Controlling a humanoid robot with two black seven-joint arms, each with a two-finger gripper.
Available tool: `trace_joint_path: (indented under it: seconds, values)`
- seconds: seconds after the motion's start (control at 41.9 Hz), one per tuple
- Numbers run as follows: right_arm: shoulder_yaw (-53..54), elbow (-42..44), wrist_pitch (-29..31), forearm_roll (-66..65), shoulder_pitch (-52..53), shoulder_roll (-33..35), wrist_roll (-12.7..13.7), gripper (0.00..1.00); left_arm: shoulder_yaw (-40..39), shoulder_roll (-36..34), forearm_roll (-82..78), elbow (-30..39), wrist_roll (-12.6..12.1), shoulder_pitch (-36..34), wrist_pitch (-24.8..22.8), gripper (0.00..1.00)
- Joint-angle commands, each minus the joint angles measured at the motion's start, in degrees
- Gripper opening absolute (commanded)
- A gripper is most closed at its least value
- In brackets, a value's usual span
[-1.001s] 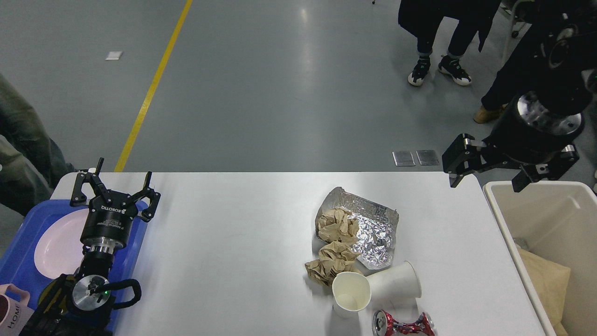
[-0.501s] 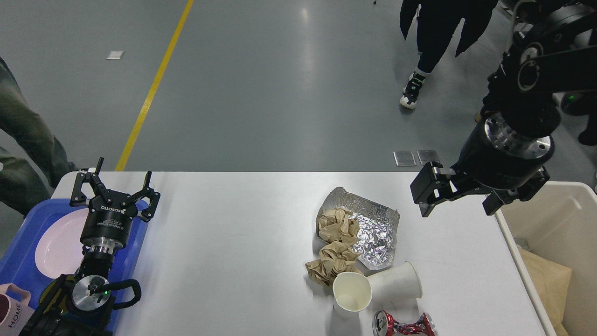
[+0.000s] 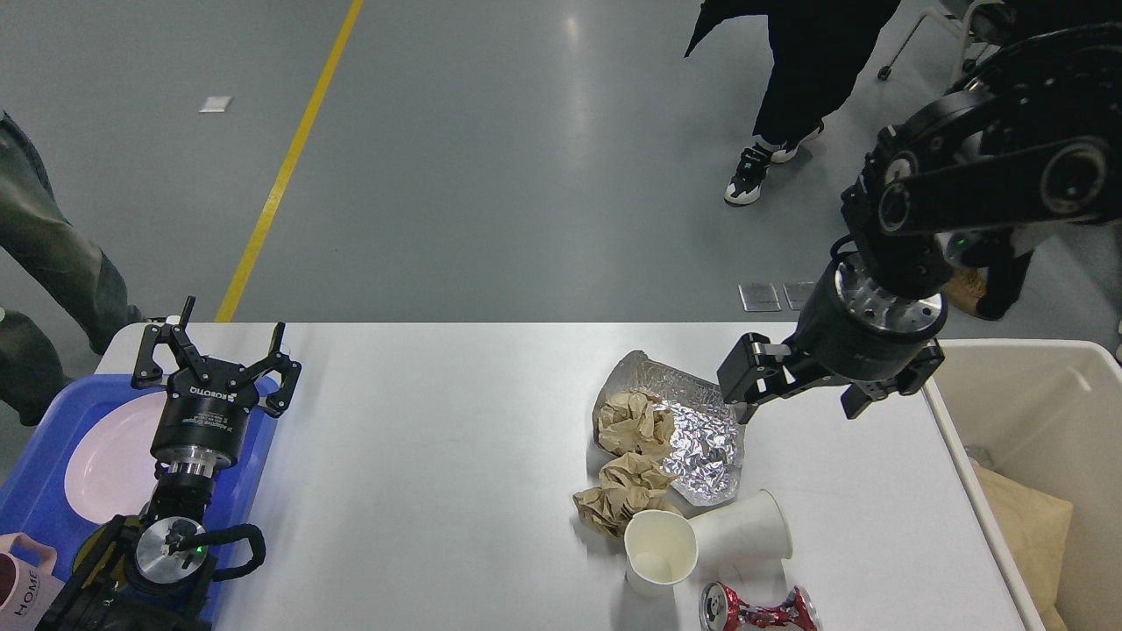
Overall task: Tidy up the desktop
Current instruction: 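Lower the right gripper onto the paper scraps and grasp them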
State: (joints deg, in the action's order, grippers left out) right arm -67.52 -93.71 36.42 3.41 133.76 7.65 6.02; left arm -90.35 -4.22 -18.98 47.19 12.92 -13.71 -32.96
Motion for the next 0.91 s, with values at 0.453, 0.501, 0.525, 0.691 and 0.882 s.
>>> trace_joint_path:
  seconds: [0.453, 0.501, 0.525, 0.691, 0.882]
  values:
    - [9.77, 31.48, -10.49, -0.07, -34.79, -16.7, 2.86, 1.0, 0.0, 0.0, -0.01, 0.0, 0.0, 0.0, 0.0, 0.97]
    - [9.42, 33.41, -11.02, -0.16, -36.9, -17.76, 3.12, 1.0, 0.0, 0.0, -0.09, 0.0, 0.0, 0.0, 0.0, 0.97]
    - [9.25, 34.29, -11.2, -0.16, -38.04, -18.28, 3.3, 1.0, 0.0, 0.0, -0.01, 0.0, 0.0, -0.09, 0.0, 0.97]
    - [9.51, 37.55, -11.37, -0.42, -43.23, -19.17, 4.62, 1.0, 0.0, 0.0, -0.01, 0.0, 0.0, -0.09, 0.0, 0.97]
    - [9.95, 40.1, -15.14, -0.86, -48.06, -19.26, 4.7, 1.0, 0.0, 0.0, -0.01, 0.0, 0.0, 0.0, 0.0, 0.97]
